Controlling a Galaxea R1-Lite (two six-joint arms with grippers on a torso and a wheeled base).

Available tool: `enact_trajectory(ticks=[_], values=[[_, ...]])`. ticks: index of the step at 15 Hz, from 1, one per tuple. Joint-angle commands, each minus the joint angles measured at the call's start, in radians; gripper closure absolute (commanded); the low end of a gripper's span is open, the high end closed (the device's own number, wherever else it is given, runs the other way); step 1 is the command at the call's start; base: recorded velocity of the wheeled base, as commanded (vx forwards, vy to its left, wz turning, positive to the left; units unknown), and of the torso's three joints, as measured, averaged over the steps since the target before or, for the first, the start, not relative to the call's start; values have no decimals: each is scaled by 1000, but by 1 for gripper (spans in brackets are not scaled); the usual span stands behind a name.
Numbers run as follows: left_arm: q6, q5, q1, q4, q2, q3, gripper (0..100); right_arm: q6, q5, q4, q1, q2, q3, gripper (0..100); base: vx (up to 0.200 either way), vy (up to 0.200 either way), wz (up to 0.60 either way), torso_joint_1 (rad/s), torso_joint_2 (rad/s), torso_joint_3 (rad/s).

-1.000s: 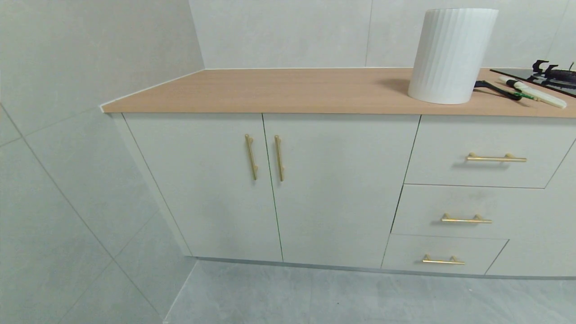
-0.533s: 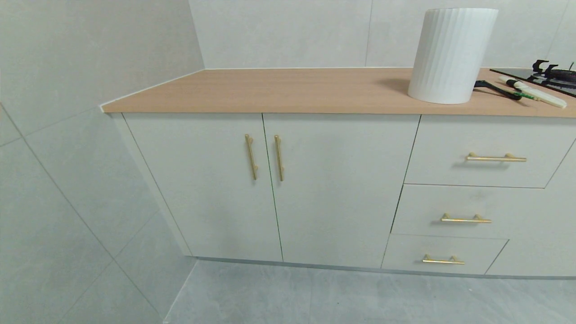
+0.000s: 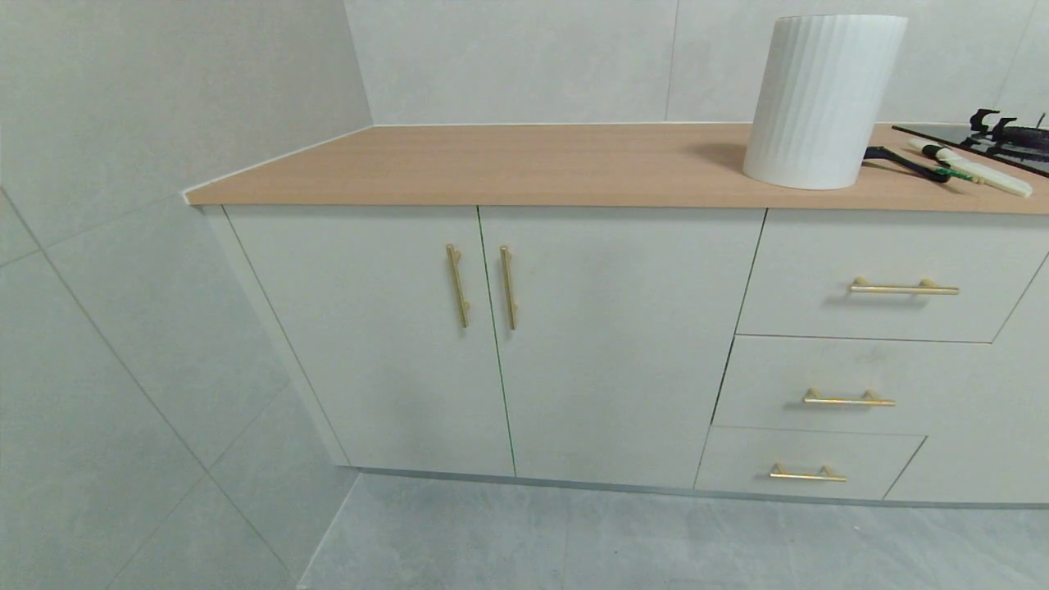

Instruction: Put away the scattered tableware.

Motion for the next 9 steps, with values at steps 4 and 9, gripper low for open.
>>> enact_trajectory(ticks=[4,9], values=[[-1,0,0,0,0,1,0,11,54,31,1,4,0,0,0,0,0,0,0,0],[-5,0,0,0,0,1,0,33,51,31,1,3,0,0,0,0,0,0,0,0]])
